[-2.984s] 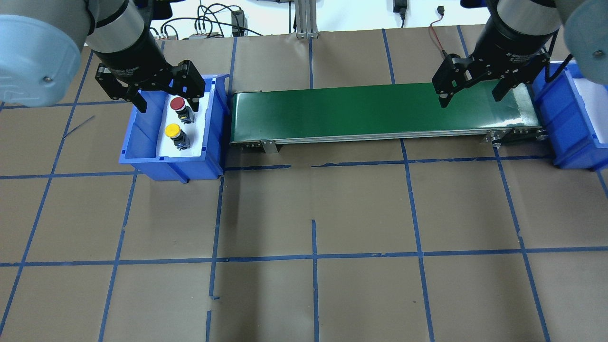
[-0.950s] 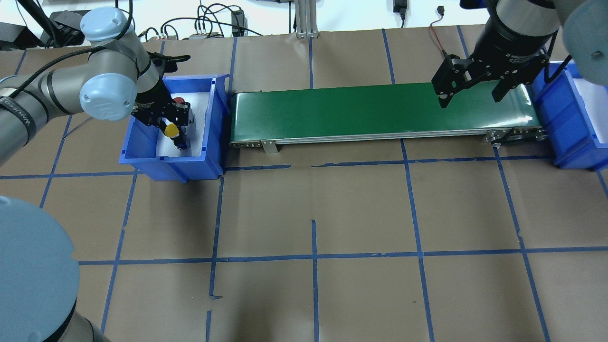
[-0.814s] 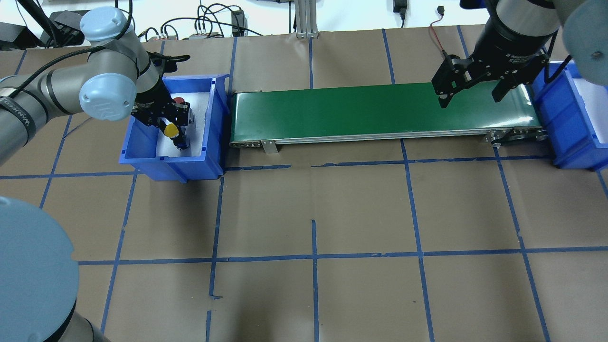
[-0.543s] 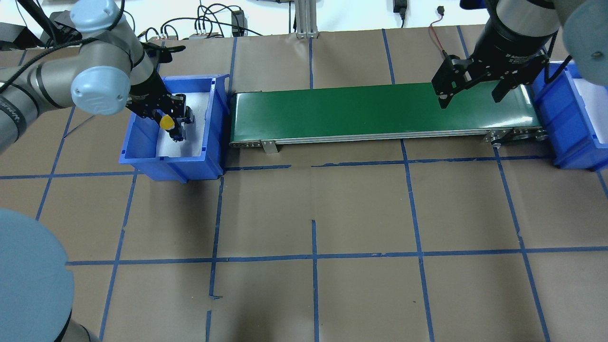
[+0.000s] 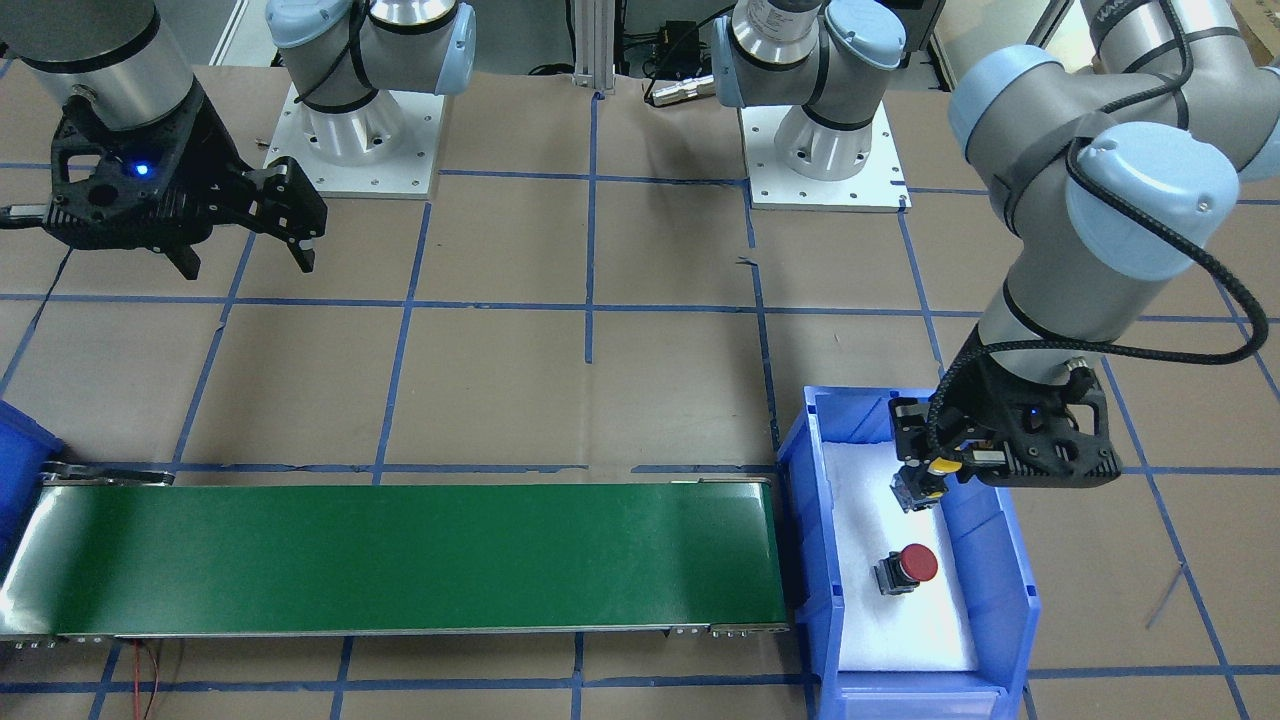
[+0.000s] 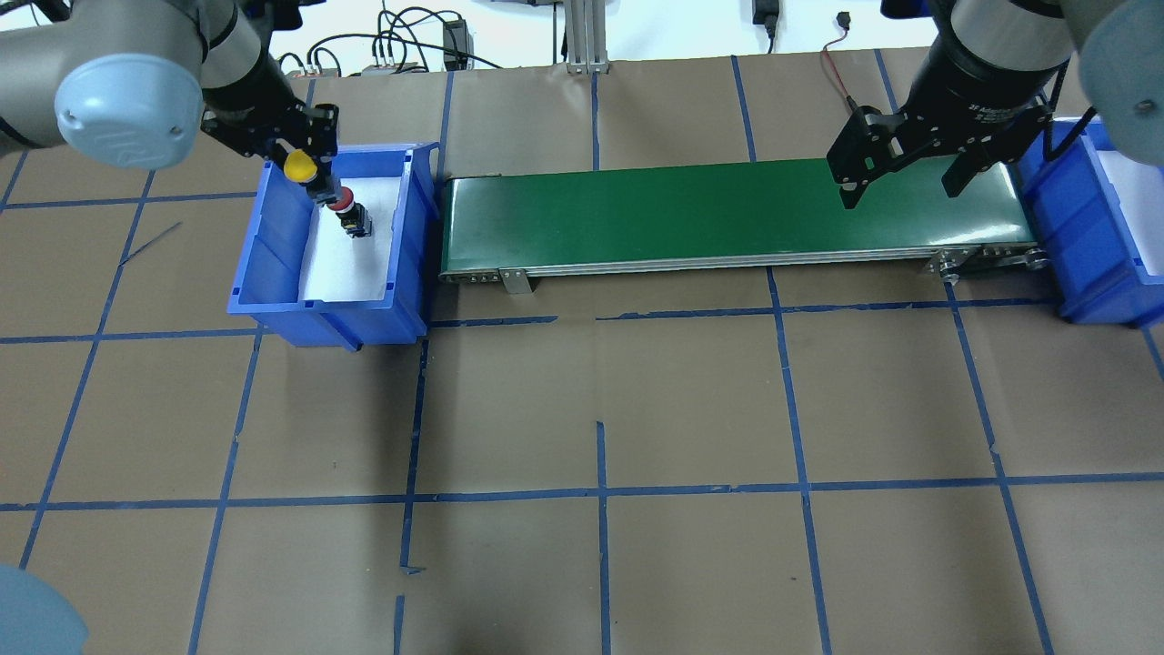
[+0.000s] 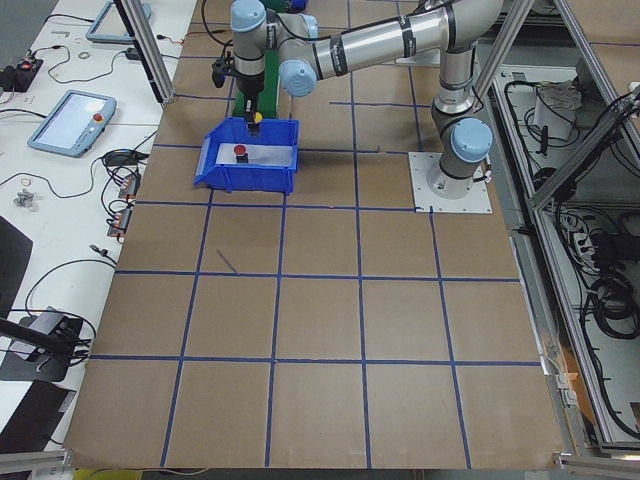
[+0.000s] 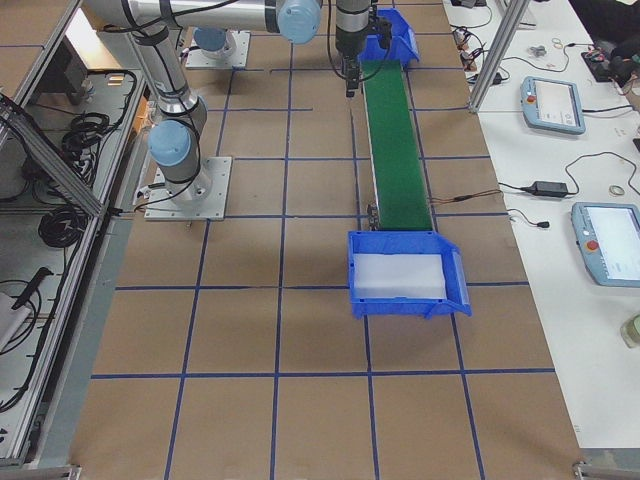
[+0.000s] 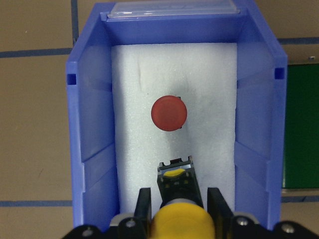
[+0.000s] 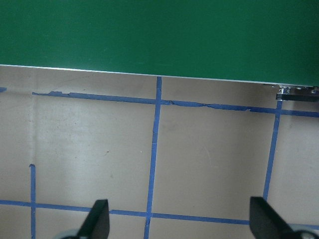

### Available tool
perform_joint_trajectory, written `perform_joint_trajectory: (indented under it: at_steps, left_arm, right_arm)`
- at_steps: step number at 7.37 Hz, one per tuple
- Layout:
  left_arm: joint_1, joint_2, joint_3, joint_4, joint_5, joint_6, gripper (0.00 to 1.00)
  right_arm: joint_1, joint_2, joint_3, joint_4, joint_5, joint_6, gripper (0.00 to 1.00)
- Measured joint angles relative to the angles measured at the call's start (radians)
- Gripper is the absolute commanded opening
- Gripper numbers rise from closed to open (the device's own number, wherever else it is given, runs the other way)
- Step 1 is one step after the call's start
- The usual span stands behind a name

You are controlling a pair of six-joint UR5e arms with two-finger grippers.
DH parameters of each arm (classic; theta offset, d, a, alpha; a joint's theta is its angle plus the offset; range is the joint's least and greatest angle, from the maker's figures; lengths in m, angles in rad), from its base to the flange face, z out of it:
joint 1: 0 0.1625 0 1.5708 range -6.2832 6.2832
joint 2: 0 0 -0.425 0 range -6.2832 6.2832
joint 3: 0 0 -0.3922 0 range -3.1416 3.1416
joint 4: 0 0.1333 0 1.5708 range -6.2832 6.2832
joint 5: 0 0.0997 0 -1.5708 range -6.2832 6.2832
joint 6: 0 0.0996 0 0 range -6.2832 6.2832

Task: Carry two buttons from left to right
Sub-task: 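Carry the yellow button onto the conveyor and release it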

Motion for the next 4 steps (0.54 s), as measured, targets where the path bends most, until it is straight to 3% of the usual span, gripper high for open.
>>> perform_joint_trajectory:
  at_steps: [4]
  left_arm:
    - [-0.169, -0.115, 0.057, -0.040, -0.003, -0.181, 0.26]
  right_arm:
    - [0.000, 0.000, 0.000, 0.000, 0.000, 0.000, 1.00]
